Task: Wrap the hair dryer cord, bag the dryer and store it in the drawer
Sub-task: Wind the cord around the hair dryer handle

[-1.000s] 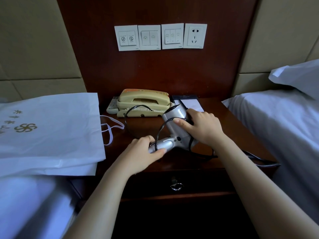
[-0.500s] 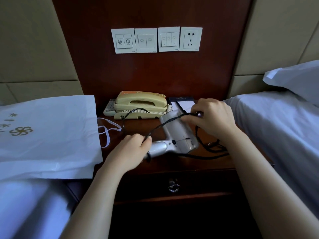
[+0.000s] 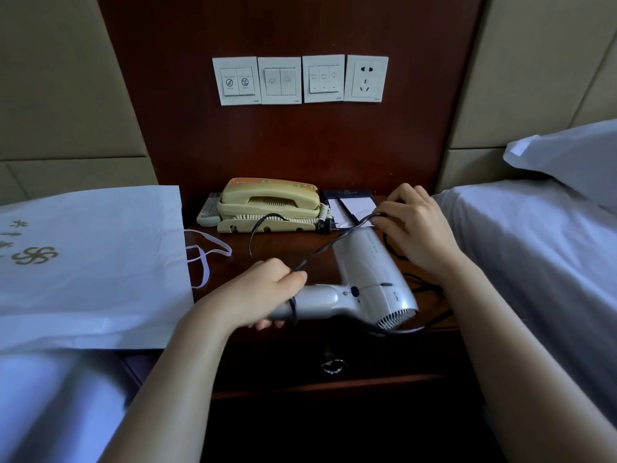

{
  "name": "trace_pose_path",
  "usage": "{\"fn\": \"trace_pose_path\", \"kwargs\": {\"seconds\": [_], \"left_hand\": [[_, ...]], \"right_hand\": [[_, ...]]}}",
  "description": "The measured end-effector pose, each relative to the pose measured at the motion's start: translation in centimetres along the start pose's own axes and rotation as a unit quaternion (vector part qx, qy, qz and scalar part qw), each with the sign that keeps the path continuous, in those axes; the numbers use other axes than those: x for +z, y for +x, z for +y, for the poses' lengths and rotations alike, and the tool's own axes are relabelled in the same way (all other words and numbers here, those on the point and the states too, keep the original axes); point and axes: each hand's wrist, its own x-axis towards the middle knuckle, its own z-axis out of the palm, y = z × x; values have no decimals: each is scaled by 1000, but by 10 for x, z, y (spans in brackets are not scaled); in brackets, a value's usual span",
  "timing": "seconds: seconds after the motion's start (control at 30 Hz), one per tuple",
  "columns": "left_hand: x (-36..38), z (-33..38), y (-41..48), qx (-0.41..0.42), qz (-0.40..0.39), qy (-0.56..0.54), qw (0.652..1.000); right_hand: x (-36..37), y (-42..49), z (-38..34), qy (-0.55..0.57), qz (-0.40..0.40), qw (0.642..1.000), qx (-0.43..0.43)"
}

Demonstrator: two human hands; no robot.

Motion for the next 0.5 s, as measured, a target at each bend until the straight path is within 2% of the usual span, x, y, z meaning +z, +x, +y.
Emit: {"fn": "trace_pose_path", "kwargs": {"seconds": [0.13,0.2,0.33,0.4,0.5], "left_hand": [[8,4,1,40,0,19,999],[9,2,2,46,7,-11,999],[7,-10,9,38,45,-166,984],[6,-19,15,27,67,-274,959],[6,-25,21,7,96,-397,913]], "right_hand": [[11,-10,5,62,-77,993,71],[11,-14,3,122,-117,980,104],[15,-16,-4,118,-196,966,125],[21,-18,-9,124,-176,966,140],[27,-21,-11,89,-167,979,71]]}}
